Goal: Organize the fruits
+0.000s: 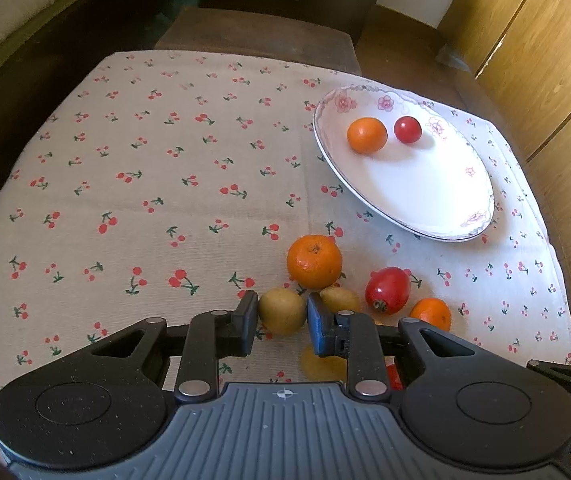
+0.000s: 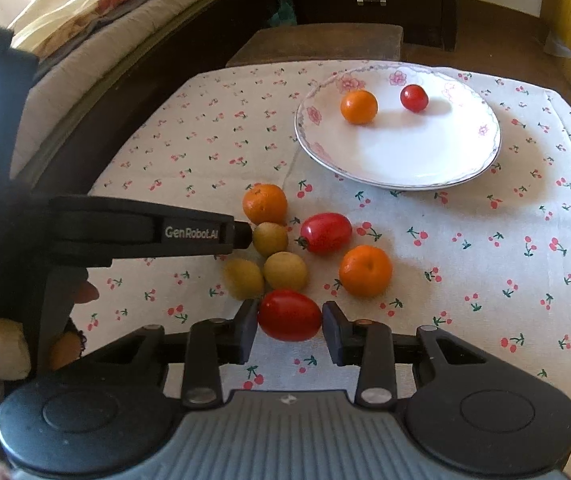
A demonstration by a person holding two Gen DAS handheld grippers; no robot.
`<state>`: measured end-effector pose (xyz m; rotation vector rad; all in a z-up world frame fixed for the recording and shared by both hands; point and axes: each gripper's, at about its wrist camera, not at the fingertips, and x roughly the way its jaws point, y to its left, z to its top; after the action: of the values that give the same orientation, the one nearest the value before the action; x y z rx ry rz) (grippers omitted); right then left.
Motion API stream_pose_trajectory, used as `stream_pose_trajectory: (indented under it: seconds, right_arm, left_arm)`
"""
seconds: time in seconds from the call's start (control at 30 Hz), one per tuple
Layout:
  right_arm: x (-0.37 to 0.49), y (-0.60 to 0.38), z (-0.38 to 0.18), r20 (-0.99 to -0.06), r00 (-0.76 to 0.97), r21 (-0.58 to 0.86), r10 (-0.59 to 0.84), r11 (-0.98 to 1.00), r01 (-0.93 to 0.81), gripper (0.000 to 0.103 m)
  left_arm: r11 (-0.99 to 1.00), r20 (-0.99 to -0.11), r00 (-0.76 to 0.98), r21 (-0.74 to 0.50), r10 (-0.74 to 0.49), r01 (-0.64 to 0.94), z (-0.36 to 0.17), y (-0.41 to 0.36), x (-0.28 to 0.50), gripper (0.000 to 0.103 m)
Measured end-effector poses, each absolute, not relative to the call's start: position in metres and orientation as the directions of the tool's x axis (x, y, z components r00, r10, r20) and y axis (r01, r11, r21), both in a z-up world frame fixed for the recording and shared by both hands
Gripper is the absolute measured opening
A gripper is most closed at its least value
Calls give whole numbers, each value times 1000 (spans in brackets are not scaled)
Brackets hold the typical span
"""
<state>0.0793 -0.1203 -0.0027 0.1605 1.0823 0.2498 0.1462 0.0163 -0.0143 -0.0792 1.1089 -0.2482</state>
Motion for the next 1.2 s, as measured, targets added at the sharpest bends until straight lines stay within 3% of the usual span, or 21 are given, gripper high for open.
stream_pose_trajectory:
  seconds: [1.2]
  right_arm:
    - [141, -201, 19, -796, 573, 296, 195, 951, 87, 37]
  left_arm:
    - [928, -797, 478, -289, -369, 234, 13, -31, 175, 34]
